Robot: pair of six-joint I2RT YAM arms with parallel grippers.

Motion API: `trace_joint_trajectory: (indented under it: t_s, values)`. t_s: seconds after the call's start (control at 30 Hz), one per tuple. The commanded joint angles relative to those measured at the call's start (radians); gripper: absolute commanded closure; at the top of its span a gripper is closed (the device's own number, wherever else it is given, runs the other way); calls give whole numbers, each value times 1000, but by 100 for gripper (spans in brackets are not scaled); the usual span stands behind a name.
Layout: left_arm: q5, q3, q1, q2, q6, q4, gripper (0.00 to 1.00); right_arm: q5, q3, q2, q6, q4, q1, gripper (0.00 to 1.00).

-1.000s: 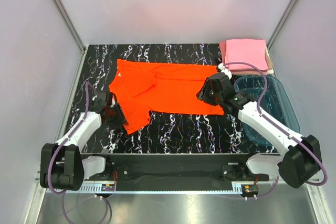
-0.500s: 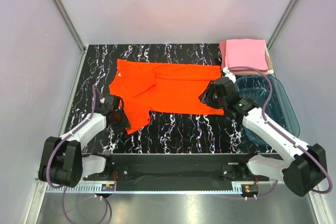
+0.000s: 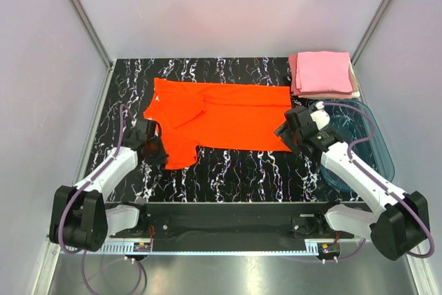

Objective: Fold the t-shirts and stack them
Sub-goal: Fold the tshirt

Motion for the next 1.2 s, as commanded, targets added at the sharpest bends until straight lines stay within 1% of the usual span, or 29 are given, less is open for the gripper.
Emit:
trace_joint_trajectory:
  t_s: [0.0,0.07,0.2,0.3,0.37,0.57,0.77,1.07,1.17]
  values:
    - [39,66,-4,-44,77,33,100,80,-30,5,147,-69,-40,34]
    - [52,84,-4,-57,102,33,100,77,-30,34,162,-74,-76,34]
    - [57,118,-4,-82,157,25,100,71,-27,129,223,-98,-125,46]
    - [86,133,-4,-91,160,22,100,111,-21,167,269,-95,-126,49]
    - [101,145,-3,-81,168,24,100,134,-8,204,282,-95,-126,49]
    - [111,165,-3,-93,179,22,100,125,14,311,306,-89,-126,49]
    - [82,181,-4,-105,189,10,100,114,35,403,285,-35,-125,50]
    - [46,194,-3,-110,183,-2,100,134,29,448,260,-1,-126,53]
    - [40,201,-2,-93,179,-1,100,125,23,448,245,15,-125,69]
